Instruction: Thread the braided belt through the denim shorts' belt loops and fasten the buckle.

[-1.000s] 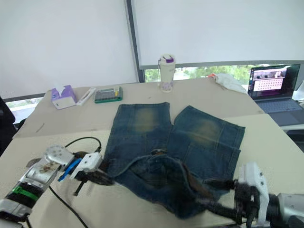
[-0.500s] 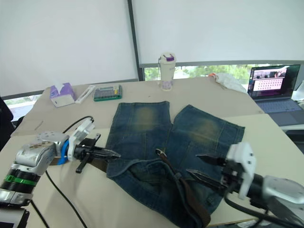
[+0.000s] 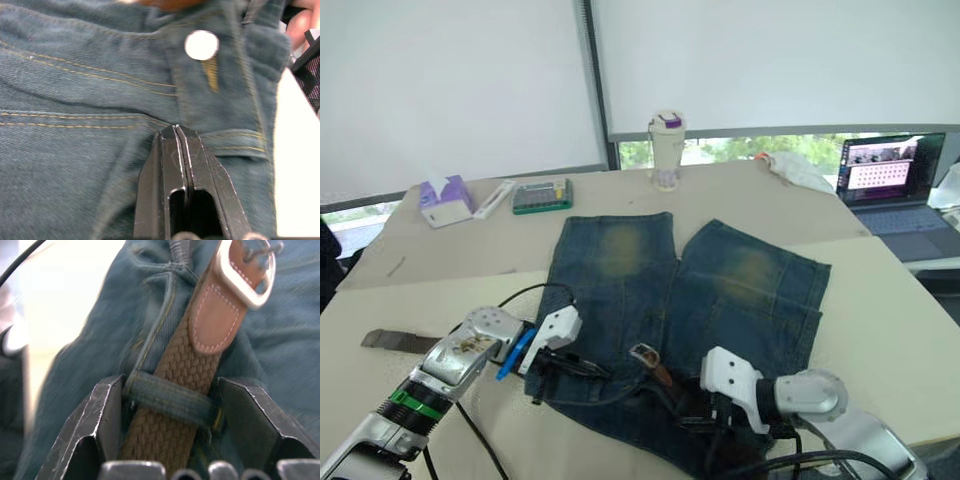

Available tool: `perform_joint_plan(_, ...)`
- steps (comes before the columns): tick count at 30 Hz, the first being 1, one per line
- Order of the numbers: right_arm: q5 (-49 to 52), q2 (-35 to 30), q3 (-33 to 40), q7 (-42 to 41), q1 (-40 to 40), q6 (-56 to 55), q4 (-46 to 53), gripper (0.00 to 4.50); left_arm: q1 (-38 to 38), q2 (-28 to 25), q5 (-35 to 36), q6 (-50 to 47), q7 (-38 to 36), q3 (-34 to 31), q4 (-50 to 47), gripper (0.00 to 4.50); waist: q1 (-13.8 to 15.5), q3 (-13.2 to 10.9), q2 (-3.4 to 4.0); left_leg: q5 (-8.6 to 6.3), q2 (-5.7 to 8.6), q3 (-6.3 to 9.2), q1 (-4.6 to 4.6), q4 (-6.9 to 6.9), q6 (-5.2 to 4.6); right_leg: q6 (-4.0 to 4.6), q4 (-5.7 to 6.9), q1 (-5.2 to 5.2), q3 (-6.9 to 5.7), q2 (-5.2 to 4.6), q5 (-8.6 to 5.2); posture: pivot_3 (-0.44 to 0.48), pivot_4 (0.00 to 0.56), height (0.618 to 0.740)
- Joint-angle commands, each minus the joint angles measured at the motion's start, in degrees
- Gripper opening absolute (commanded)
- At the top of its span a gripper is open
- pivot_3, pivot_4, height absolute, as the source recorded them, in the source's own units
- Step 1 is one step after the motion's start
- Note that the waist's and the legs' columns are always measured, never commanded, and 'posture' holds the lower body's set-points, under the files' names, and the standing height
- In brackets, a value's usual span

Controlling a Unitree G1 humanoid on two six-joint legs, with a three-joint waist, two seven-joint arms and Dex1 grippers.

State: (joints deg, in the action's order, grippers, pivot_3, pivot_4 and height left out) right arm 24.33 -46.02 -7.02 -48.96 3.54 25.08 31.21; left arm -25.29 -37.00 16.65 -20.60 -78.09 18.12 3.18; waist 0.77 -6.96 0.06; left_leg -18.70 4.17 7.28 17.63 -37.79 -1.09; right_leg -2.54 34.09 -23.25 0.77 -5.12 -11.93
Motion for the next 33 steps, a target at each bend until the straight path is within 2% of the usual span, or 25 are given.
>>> perform_joint_plan(1,9.11,-1.53,14.24,2.64,2.66,6.74,5.43,3.83,-3.83,-0.53,3.42,-5.08,3.84,-6.74,-1.21,0.82,0.61,-0.01,0.01,0.01,0.04,0.04,0.04,-0.04,0.00,0.00,0.01,0.00,-0.03,-0.03,0.01,0.000,0.150,0.740)
perform_joint_plan(3,8.39,-2.66,18.53,4.38,3.96,8.17,7.40,4.46,-4.63,-2.01,1.29,-3.01,4.39,-7.14,-1.07,1.50,0.64,-0.02,-0.03,0.00,0.07,0.07,0.04,-0.05,0.00,0.02,0.00,0.02,-0.07,-0.03,0.02,0.000,0.150,0.740)
perform_joint_plan(5,5.41,-3.97,21.27,6.80,4.19,8.22,8.81,4.50,-5.97,-2.62,-0.05,-2.05,5.09,-7.46,-0.01,2.13,0.38,0.00,-0.01,0.03,0.05,0.06,0.01,-0.05,0.04,0.03,0.01,0.02,-0.05,0.01,0.03,0.000,0.150,0.740)
perform_joint_plan(8,-1.06,-8.72,20.61,10.55,1.88,11.84,8.18,4.50,-10.54,-1.60,-3.57,1.49,7.48,-6.81,5.16,3.16,0.09,0.00,0.07,0.04,0.07,0.00,0.00,-0.03,0.07,0.03,0.01,0.01,-0.02,-0.01,0.03,0.000,0.150,0.740)
perform_joint_plan(10,-1.20,-11.04,18.11,10.85,-2.37,16.47,5.35,4.50,-13.77,-0.13,-6.35,3.35,9.85,-5.94,8.95,3.84,-0.01,-0.03,0.01,0.06,0.07,0.00,0.01,-0.03,0.09,0.03,0.01,0.03,-0.04,0.01,0.03,0.000,0.150,0.740)
perform_joint_plan(12,1.19,-12.85,15.00,9.97,-10.34,25.34,0.53,4.50,-19.30,1.66,-12.53,1.89,14.63,-2.75,15.37,4.44,-0.07,-0.05,-0.06,0.07,0.07,-0.01,0.05,-0.04,0.10,0.04,-0.02,0.03,-0.04,0.00,0.04,0.000,0.150,0.740)
perform_joint_plan(14,3.23,-12.17,12.61,8.15,-16.26,30.08,-4.42,4.50,-23.64,3.82,-14.83,0.02,16.07,-1.33,21.35,4.44,-0.03,-0.07,-0.09,0.08,0.12,-0.04,0.05,-0.06,0.11,0.07,-0.03,0.06,-0.04,-0.01,0.06,0.000,0.150,0.740)
perform_joint_plan(16,1.94,-13.43,8.51,5.91,-19.13,31.33,-7.89,4.50,-26.05,4.33,-17.98,3.06,14.47,1.61,26.62,4.44,-0.07,-0.06,-0.08,0.10,0.10,-0.01,0.10,-0.06,0.11,0.08,-0.03,0.05,-0.11,0.00,0.06,0.000,0.150,0.740)
perform_joint_plan(19,-1.56,-17.22,-0.82,-1.20,-21.70,30.33,-13.13,4.50,-29.45,5.36,-24.12,8.80,12.93,6.96,36.89,4.44,-0.15,-0.02,-0.01,0.25,0.10,-0.07,0.16,-0.03,0.38,0.05,-0.04,-0.04,-0.13,0.00,0.04,0.000,0.150,0.740)
perform_joint_plan(22,-5.70,-17.80,-9.52,-6.85,-26.11,29.12,-21.13,4.50,-32.60,7.03,-29.19,14.06,11.18,10.99,46.92,4.44,-0.25,-0.01,-0.09,0.25,0.11,-0.15,0.32,-0.09,0.36,0.05,-0.05,-0.15,-0.11,-0.03,0.05,0.000,0.150,0.740)
perform_joint_plan(24,-11.09,-17.11,-15.21,-8.71,-28.84,25.76,-27.43,3.95,-34.38,8.47,-31.01,16.73,10.36,12.06,53.38,3.89,-0.27,0.00,-0.13,0.24,0.15,-0.20,0.27,-0.16,0.34,0.04,-0.05,-0.07,-0.08,-0.08,0.06,0.000,0.150,0.740)
perform_joint_plan(26,-14.26,-17.20,-18.72,-10.84,-30.55,24.39,-30.15,3.32,-35.21,9.05,-33.63,20.11,10.71,13.61,58.10,3.27,-0.31,0.19,-0.26,-0.02,0.16,-0.25,0.20,-0.13,-0.10,-0.09,-0.04,0.24,-0.08,-0.07,-0.02,0.000,0.150,0.740)
perform_joint_plan(27,-15.68,-16.87,-19.19,-10.36,-31.13,23.77,-30.96,3.02,-35.47,9.64,-33.61,20.15,11.06,13.13,59.49,2.99,-0.31,0.25,-0.23,-0.02,0.15,-0.20,-0.09,-0.13,-0.11,-0.53,-0.02,0.27,-0.08,-0.06,-0.30,0.000,0.150,0.740)
perform_joint_plan(28,-16.77,-16.60,-19.33,-10.02,-31.39,23.27,-31.49,2.61,-35.69,10.14,-33.49,20.18,11.26,12.60,60.56,2.60,-0.26,0.32,-0.26,-0.01,0.15,-0.17,-0.17,-0.13,-0.09,-0.62,0.03,0.30,-0.07,-0.07,-0.35,0.000,0.150,0.740)
perform_joint_plan(33,-18.21,-17.85,-18.55,-11.72,-29.68,23.44,-28.37,0.95,-34.92,10.78,-32.07,18.07,7.66,10.29,60.86,0.99,-0.03,0.76,-0.25,0.02,0.18,-0.05,-0.17,-0.17,-0.03,-0.58,0.09,0.29,-0.09,-0.11,-0.33,0.000,0.150,0.740)
